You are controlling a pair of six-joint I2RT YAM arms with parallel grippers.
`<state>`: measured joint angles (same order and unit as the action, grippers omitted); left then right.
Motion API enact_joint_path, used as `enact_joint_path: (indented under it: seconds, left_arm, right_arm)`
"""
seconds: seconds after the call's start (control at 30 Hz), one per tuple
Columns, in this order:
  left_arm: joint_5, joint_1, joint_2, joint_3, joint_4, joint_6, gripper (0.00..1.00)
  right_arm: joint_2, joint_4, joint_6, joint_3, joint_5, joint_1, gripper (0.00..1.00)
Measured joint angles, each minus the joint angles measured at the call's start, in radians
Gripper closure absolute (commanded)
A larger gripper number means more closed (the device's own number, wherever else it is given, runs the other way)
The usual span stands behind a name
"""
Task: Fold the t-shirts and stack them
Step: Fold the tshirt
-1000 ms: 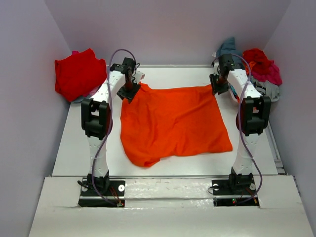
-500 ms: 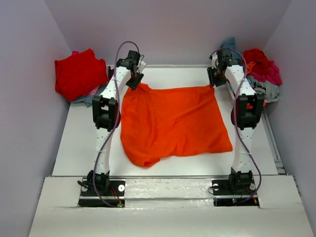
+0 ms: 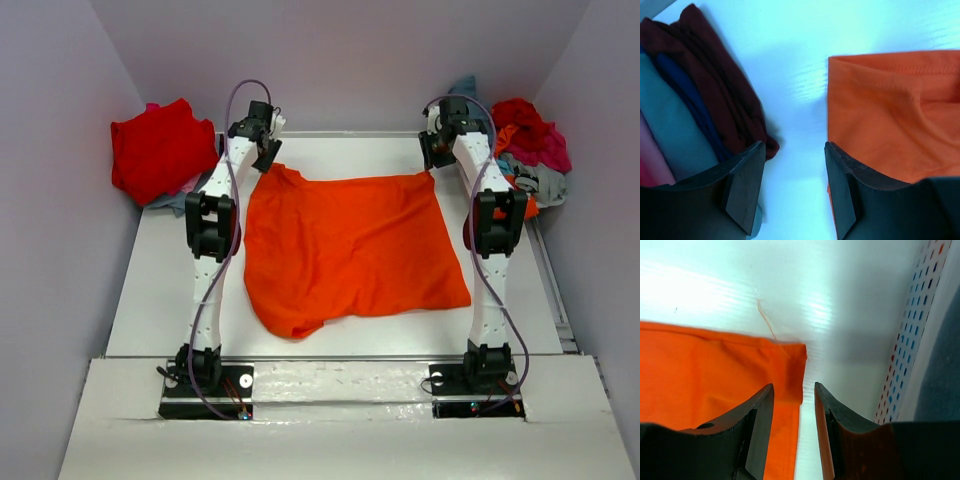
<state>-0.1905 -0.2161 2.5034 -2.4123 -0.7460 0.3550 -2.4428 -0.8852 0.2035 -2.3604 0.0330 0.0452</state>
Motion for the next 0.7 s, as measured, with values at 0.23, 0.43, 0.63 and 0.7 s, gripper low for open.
enact_joint_path:
  seconds: [0.23, 0.43, 0.63, 0.7]
  left_arm:
    - [0.034, -0.005, -0.001, 0.069, 0.093, 0.013, 0.38]
    - [0.073, -0.005, 0.0, 0.069, 0.122, 0.012, 0.38]
    - [0.102, -0.005, 0.0, 0.067, 0.129, 0.012, 0.38]
    - [0.113, -0.005, 0.0, 0.067, 0.129, 0.012, 0.38]
  right_arm:
    - [-0.038, 0.037, -0.018, -0.016, 0.0, -0.002, 0.56]
    - [-0.062, 0.054, -0.064, -0.021, -0.013, -0.01, 0.56]
    - [-0.092, 0.059, -0.086, -0.036, -0.027, -0.012, 0.56]
    - [-0.103, 0.06, -0.093, -0.041, -0.024, -0.012, 0.56]
